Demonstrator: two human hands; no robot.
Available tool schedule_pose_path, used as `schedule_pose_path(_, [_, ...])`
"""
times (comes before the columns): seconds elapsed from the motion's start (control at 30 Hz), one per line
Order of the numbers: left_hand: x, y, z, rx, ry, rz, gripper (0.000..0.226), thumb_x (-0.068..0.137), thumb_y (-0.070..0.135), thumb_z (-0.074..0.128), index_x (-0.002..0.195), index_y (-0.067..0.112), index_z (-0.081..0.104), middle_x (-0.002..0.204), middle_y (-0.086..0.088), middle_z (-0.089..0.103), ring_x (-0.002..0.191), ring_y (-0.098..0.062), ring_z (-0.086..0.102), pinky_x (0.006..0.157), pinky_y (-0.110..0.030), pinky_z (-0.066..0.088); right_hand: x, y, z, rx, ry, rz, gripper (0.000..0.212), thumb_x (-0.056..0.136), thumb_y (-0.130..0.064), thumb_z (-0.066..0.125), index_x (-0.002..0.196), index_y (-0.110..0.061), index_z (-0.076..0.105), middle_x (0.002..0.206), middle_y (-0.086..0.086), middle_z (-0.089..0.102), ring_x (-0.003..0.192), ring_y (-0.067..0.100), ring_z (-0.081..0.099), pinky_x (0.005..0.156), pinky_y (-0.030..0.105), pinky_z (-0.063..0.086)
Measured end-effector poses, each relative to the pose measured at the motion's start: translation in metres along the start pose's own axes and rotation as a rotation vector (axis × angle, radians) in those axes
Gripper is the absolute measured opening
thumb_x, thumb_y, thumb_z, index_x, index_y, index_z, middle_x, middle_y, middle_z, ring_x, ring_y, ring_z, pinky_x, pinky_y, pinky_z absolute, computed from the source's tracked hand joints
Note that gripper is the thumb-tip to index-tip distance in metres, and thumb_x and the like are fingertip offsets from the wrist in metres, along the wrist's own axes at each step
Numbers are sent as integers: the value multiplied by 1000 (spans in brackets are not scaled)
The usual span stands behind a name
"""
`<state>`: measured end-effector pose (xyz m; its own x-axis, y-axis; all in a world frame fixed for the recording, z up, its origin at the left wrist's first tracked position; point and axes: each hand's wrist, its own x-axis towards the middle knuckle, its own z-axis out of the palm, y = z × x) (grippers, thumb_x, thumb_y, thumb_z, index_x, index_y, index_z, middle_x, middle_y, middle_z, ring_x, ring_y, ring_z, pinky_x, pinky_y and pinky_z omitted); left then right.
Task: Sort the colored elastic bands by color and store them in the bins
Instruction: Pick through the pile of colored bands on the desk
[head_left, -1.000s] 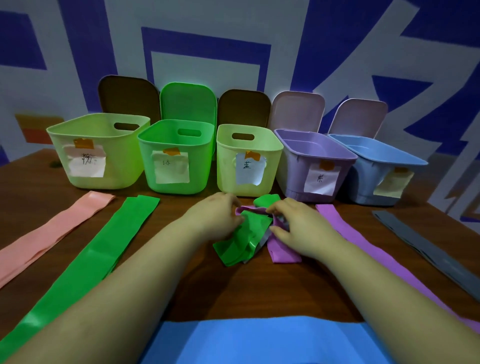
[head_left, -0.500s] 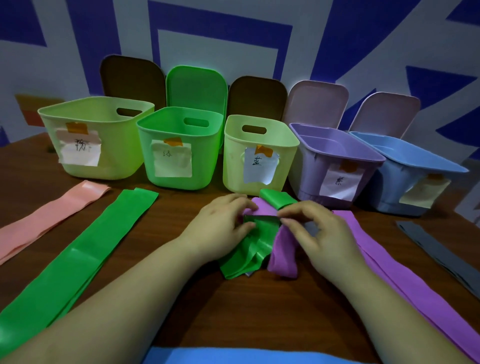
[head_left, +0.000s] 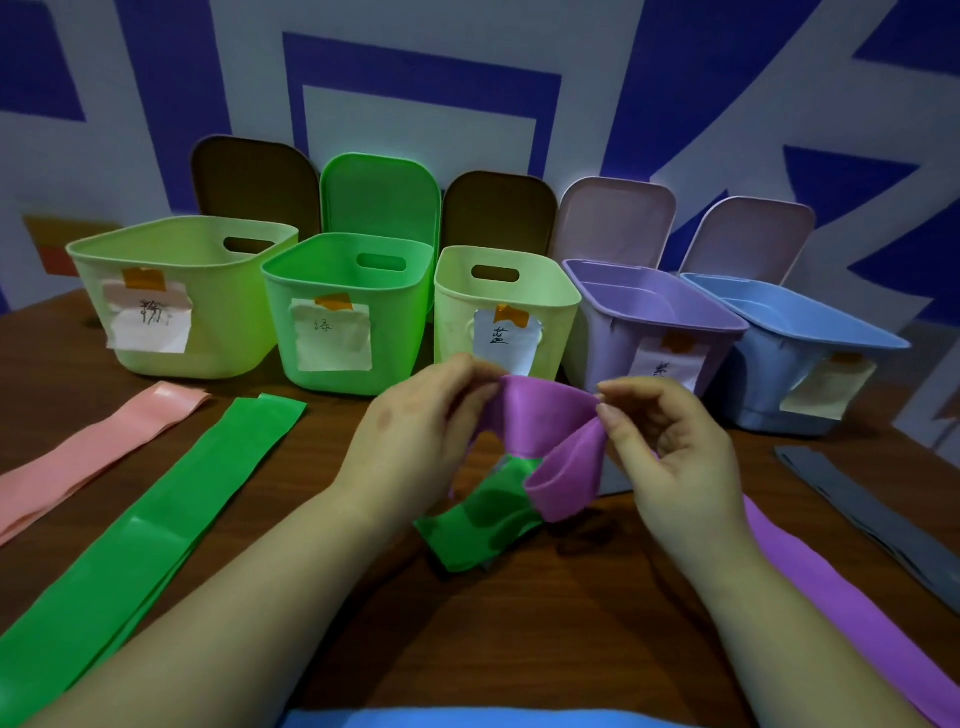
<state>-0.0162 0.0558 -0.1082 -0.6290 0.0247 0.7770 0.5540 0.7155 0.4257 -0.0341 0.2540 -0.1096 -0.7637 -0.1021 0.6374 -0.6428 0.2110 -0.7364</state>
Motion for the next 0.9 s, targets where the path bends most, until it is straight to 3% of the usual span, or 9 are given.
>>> schedule_pose_path(0.1, [2,2,-6,10,-64,-103,14,94,32,52,102,27,62,80,15,63,65,-1,58,64,-11,40,2,0,-2,4,13,15,33,92,-3,53,94,-34,64,96,-14,68,91,5,65,79,23,54])
schedule_pose_path(0.17, [4,0,-10,65,-143,-144,17,90,39,55,101,30,64,82,13,66,71,-6,61,63,-17,41,3,0,-4,21,22,38,36,94,-1,48,94,-35,61,91,-14,67,87,2,63,76,15,50])
schedule_pose_path(0.27, [8,-5,-14,73,-301,-166,21,83,49,58,86,30,67,71,14,62,69,-3,55,60,-14,37,4,-2,-4,9,8,88,36,96,2,42,94,-32,56,87,-9,61,80,-4,58,73,10,45])
schedule_pose_path(0.4, [9,3,-15,-159,-436,-249,27,72,56,59,67,30,64,58,16,59,58,3,50,54,-12,37,5,-4,-1,143,-42,266,34,99,-2,35,88,-24,59,78,-5,54,61,-5,48,58,10,39])
schedule_pose_path(0.5, [10,9,-18,-384,-550,-336,21,69,46,67,71,26,68,65,16,66,61,5,56,59,-14,43,6,-4,-2,289,-94,321,21,96,-25,46,83,-24,63,72,-4,52,59,-2,47,55,12,37])
schedule_pose_path(0.57, [11,6,-22,-471,-661,-404,19,68,36,77,79,22,69,76,5,72,68,-5,64,64,-22,50,4,-2,-5,282,-182,308,26,73,-51,66,85,-28,63,74,-11,57,66,-2,50,59,12,40])
schedule_pose_path(0.63, [12,-1,-26,-487,-769,-440,22,68,24,83,84,20,70,83,-1,73,73,-9,66,67,-25,51,4,2,-11,143,-235,276,40,60,-42,77,92,-29,57,87,-11,58,75,-2,53,67,12,44])
schedule_pose_path(0.73, [13,-15,-32,-450,-809,-514,19,67,18,84,80,17,71,82,-4,73,72,-10,64,62,-18,48,8,4,-21,-14,-238,276,49,65,-19,85,99,-32,51,98,-2,55,80,2,55,72,15,47])
schedule_pose_path(0.9, [16,-37,-45,-513,-732,-576,45,39,49,89,70,19,74,73,-6,70,66,-9,62,58,-12,46,13,1,-33,-66,-206,305,46,73,-8,76,104,-33,53,103,-3,56,91,14,60,80,28,54])
